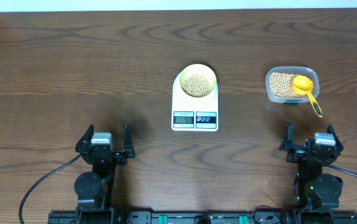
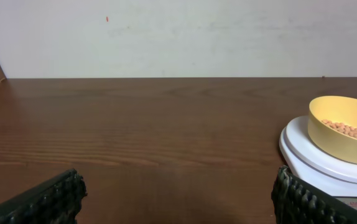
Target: Scoop item into bowl and weigh 50g on scale
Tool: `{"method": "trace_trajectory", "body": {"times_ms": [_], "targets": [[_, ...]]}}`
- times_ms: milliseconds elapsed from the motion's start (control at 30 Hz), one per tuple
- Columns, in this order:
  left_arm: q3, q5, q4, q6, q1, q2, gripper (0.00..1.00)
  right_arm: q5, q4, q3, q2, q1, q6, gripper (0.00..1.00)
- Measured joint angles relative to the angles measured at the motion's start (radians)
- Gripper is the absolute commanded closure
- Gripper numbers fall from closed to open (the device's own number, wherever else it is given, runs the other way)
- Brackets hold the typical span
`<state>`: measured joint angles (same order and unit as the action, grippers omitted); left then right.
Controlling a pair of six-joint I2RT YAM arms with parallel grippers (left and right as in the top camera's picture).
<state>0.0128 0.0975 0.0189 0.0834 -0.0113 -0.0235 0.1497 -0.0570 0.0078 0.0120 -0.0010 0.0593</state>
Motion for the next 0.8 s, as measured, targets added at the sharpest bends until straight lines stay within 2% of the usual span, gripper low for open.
{"method": "trace_trajectory", "body": {"times_ms": [800], "targets": [[0.003, -0.043, 0.007, -0.058, 0.000, 0.011, 0.02, 0.000, 0.000, 0.000, 0.000, 0.000, 0.000, 0.01]]}}
